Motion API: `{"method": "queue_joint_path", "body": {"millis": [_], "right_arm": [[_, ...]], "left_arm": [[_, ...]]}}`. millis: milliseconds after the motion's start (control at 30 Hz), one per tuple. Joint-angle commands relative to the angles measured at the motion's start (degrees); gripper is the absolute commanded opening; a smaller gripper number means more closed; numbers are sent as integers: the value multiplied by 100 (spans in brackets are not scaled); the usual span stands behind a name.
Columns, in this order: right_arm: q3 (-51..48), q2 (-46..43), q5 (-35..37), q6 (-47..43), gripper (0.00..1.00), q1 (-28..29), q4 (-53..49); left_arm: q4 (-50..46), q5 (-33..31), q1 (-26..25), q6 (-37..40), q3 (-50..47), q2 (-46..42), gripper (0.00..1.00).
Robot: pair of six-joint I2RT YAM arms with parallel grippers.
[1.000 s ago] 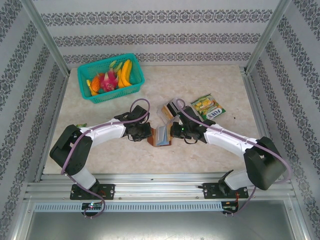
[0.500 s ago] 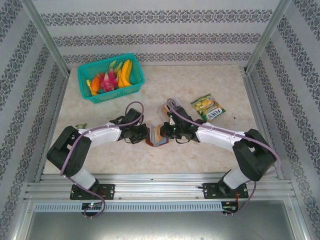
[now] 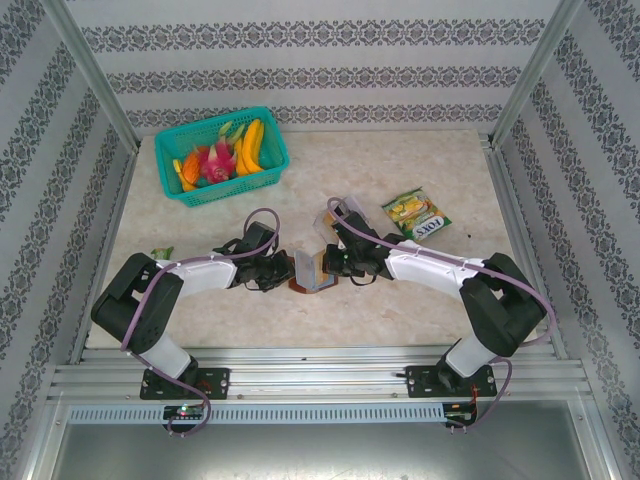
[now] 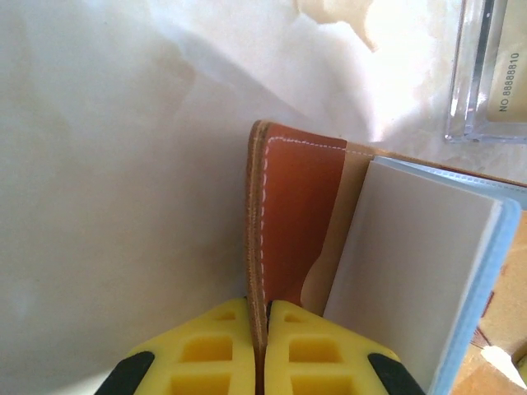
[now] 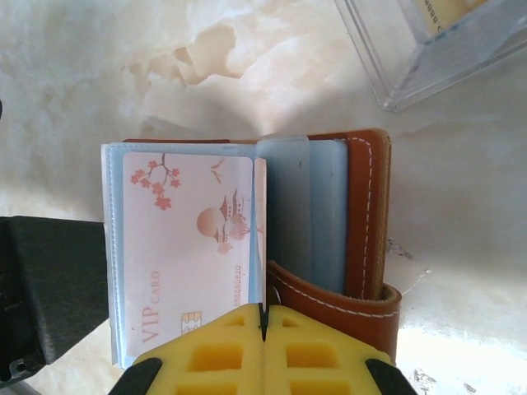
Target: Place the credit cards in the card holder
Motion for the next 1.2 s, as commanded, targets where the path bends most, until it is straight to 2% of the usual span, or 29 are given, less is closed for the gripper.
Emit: {"method": "queue_joint_path", "body": {"millis": [0,267,433,533,667,767,967,1000,1067,1167], "right_arm": [[38,135,-72,-94,0,-11,71],[102,268,-334,0,0,46,417],[253,472,-278,-65,0,77,150],[297,562,-314,-38,0,107,125],[463,657,-277,-123,0,156,-26],[664,734,-139,-228,0,226,-305],[774,747,-38,-231,0,302,-385],[733,690,-75,-197,0,295,-283],[699,583,-65,-174,0,293,-235],[698,485,-92,-197,0,266,-208]], "left_arm": [[-77,-177,93,33,-124,-60,6],[-386,-266,93,256,4,-138,13],[-1046,-678,89,518,179,-513,29],[-1475,-1038,93,607,289,-860,45],[-1785,-1379,93,653,390,-1404,50],[-1625,-1149,77,690,539,-1659,49],[-1037,-180,23,647,927,-1396,37],[-1179,-215,21,629,996,-1297,38],[-1504,-362,23,681,1108,-1120,49],[-1639,-331,14,720,1128,-847,59]]}}
